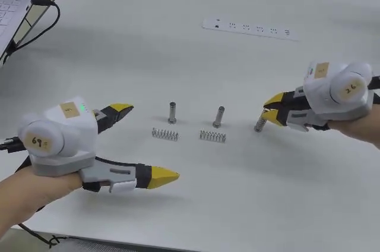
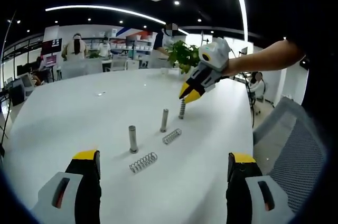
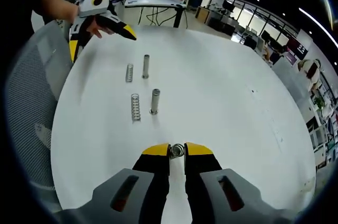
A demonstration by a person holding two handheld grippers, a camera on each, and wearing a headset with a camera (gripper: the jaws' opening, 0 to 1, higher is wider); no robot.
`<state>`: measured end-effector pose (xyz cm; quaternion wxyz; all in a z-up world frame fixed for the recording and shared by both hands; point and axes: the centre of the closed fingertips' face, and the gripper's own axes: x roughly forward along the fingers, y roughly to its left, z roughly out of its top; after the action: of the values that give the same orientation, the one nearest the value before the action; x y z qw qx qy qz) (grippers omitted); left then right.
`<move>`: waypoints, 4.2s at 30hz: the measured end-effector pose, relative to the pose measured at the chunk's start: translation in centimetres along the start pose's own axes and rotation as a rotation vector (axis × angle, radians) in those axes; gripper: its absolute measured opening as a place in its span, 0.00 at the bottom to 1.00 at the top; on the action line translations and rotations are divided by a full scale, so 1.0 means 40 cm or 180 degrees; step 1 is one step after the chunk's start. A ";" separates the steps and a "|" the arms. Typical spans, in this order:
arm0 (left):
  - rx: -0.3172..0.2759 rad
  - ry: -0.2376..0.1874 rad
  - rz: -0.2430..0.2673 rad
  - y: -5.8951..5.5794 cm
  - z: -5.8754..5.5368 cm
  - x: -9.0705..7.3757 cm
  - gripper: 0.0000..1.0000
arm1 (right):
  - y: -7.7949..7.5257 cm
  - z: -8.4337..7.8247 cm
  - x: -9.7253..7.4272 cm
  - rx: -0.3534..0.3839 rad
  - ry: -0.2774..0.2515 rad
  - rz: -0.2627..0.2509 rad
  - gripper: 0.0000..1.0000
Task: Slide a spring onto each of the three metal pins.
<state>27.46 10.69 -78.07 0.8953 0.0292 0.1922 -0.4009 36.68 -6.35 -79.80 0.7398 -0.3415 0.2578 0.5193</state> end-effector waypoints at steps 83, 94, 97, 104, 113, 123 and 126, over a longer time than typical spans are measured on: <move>0.0019 -0.0040 0.0002 -0.003 0.016 -0.004 0.98 | 0.006 0.002 -0.002 -0.0013 0.0020 -0.0076 0.12; 0.0050 -0.0052 -0.0008 -0.004 0.027 -0.004 0.98 | -0.007 0.034 -0.040 0.0085 -0.0163 -0.0198 0.12; 0.0052 -0.0062 -0.0016 -0.005 0.031 -0.003 0.98 | -0.006 0.041 -0.054 0.0095 -0.0205 -0.0220 0.12; 0.0058 -0.0046 -0.0024 -0.005 0.030 -0.002 0.98 | 0.007 0.065 -0.077 0.0047 -0.0302 -0.0224 0.12; 0.0056 -0.0041 -0.0015 -0.001 0.028 -0.005 0.98 | 0.038 0.115 -0.081 -0.0053 -0.0423 -0.0139 0.12; 0.0056 -0.0049 -0.0006 0.001 0.029 -0.008 0.98 | 0.080 0.157 -0.059 -0.0159 -0.0495 0.0015 0.11; 0.0059 -0.0051 -0.0003 0.002 0.030 -0.009 0.98 | 0.092 0.159 -0.046 -0.0165 -0.0479 0.0057 0.13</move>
<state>27.68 10.75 -76.84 0.8963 0.0342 0.1813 -0.4033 32.78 -1.69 -75.30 0.7433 -0.3182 0.1909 0.5565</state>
